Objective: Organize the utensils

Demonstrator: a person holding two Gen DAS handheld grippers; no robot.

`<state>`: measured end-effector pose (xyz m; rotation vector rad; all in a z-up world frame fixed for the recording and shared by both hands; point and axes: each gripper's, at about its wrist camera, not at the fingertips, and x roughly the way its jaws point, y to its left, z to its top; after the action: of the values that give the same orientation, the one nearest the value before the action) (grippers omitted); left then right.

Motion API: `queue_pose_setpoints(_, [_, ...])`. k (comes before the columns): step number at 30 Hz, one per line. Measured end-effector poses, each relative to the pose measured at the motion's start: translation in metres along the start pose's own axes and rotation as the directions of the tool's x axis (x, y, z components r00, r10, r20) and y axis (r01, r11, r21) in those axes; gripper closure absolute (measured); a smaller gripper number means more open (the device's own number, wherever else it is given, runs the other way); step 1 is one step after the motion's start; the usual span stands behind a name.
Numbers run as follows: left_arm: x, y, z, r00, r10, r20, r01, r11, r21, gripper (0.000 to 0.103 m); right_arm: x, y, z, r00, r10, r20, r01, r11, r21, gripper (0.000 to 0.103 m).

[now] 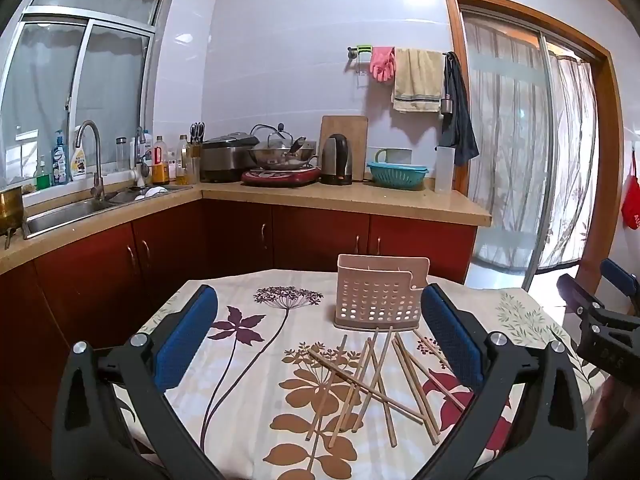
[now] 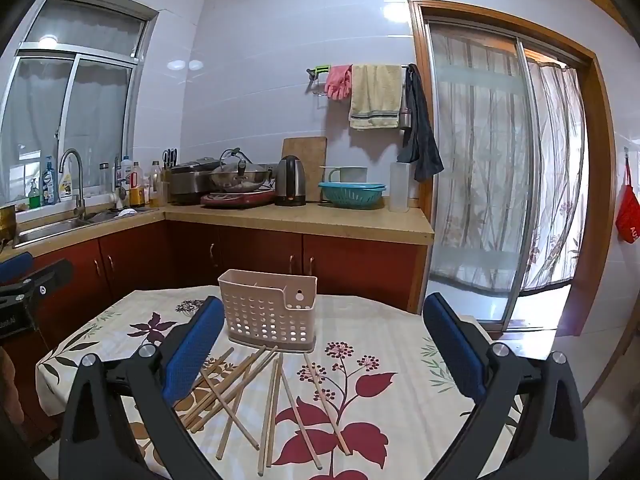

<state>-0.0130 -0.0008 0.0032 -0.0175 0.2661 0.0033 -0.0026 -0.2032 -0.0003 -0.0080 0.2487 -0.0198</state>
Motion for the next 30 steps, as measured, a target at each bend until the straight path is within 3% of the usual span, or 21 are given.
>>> queue_pose_setpoints(30, [0.0001, -0.0010, -0.0005, 1.000, -0.001, -0.009, 0.001, 1.000, 0.009, 0.004, -0.0009, -0.0033, -0.0009, 1.000, 0.004, -0.006, -0.004, 1.000, 0.004, 0.006])
